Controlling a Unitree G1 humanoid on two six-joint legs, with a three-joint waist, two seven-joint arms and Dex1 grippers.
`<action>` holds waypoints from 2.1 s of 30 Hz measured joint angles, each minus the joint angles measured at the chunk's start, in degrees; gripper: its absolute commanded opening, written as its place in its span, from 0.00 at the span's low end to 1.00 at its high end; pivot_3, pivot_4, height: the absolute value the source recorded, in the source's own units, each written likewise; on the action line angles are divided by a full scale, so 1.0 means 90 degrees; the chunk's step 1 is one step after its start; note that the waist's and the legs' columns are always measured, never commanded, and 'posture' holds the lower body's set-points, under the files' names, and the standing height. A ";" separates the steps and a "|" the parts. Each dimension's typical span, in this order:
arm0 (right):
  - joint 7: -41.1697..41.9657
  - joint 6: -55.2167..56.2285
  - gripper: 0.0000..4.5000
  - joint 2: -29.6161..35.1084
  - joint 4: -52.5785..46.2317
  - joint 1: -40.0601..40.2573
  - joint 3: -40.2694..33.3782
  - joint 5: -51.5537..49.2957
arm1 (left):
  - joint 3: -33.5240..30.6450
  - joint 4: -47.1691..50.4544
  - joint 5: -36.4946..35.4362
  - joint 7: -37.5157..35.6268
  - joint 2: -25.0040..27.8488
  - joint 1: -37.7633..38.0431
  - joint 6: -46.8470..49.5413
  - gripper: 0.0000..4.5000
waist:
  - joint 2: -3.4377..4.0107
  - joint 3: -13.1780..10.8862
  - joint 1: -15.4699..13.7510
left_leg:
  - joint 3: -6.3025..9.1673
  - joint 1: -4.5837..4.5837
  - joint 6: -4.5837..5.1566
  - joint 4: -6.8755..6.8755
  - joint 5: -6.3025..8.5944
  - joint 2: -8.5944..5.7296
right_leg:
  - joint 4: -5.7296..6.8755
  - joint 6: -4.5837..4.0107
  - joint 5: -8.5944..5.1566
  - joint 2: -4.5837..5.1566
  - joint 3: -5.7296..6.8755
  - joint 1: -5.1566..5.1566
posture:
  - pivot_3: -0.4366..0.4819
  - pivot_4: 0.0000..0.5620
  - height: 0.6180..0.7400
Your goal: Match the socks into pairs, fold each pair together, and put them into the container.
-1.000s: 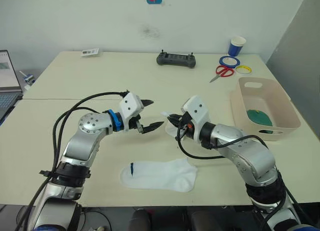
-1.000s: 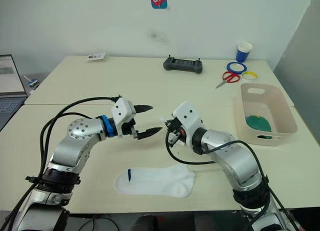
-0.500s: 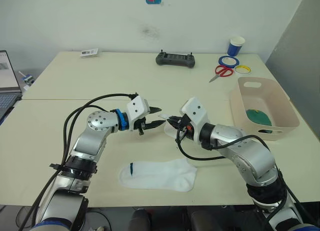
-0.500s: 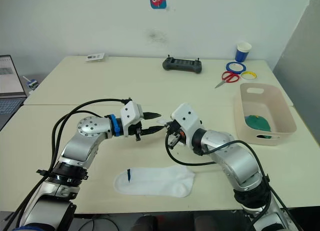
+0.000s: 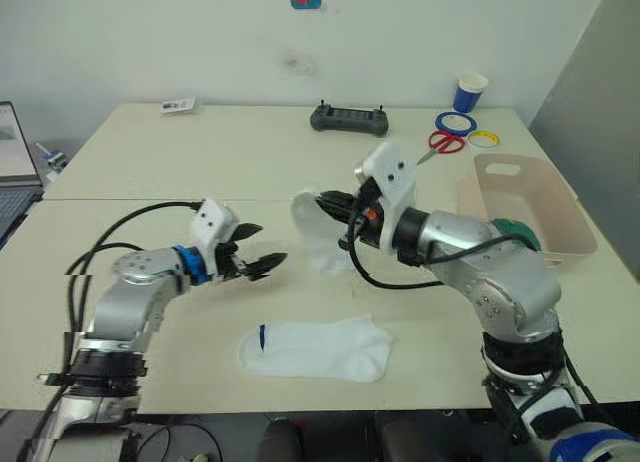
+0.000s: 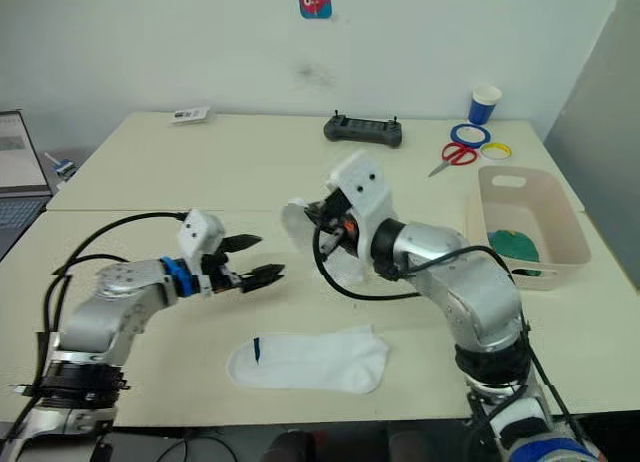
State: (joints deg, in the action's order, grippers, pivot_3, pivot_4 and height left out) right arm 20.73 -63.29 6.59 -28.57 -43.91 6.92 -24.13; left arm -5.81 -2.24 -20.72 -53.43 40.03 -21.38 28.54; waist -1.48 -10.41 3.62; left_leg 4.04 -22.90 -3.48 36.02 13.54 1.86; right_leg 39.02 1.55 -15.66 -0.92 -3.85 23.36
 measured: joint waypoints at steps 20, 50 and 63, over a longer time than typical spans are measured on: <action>-0.2128 -0.0618 0.00 -0.0911 0.0670 0.1348 -0.1891 0.0085 | -0.0038 -0.0181 -0.0221 -0.0370 0.0262 0.0154 0.0539 1.00 | 0.0003 -0.0002 -0.0029 | 0.0001 -0.0009 -0.0001 -0.0008 0.0000 -0.0003 | -0.0002 -0.0003 -0.0001 0.0007 0.0005 0.0007 | 0.48 0.27 1.00; -0.0331 0.0959 0.99 0.2061 -0.1080 0.3092 -0.0061 0.0526 | 0.0184 -0.0349 -0.0213 0.2931 -0.2510 -0.1048 0.1684 1.00 | -0.0004 -0.0001 -0.0047 | -0.0012 0.0000 -0.0001 0.0006 0.0000 -0.0013 | -0.0007 0.0014 0.0002 0.0005 -0.0013 -0.0009 | 0.48 0.27 1.00; -0.0185 0.0844 1.00 0.2022 -0.1429 0.3108 0.0131 0.0472 | 0.0112 -0.1867 0.0060 0.3451 -0.3313 -0.1889 0.1682 0.37 | -0.0005 0.0000 -0.0111 | -0.0006 -0.0003 -0.0002 0.0007 -0.0001 -0.0016 | -0.0009 0.0015 0.0001 0.0007 -0.0008 -0.0013 | 0.48 0.27 1.00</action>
State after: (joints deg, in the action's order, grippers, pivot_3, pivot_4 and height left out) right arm 19.06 -55.70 24.79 -41.43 -15.94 8.09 -19.88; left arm -4.80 -19.04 -20.18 -22.37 10.21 -38.38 43.68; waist -1.53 -10.41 2.62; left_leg 3.99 -22.93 -3.50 36.09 13.53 1.71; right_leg 38.93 1.69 -15.65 -0.85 -3.92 23.25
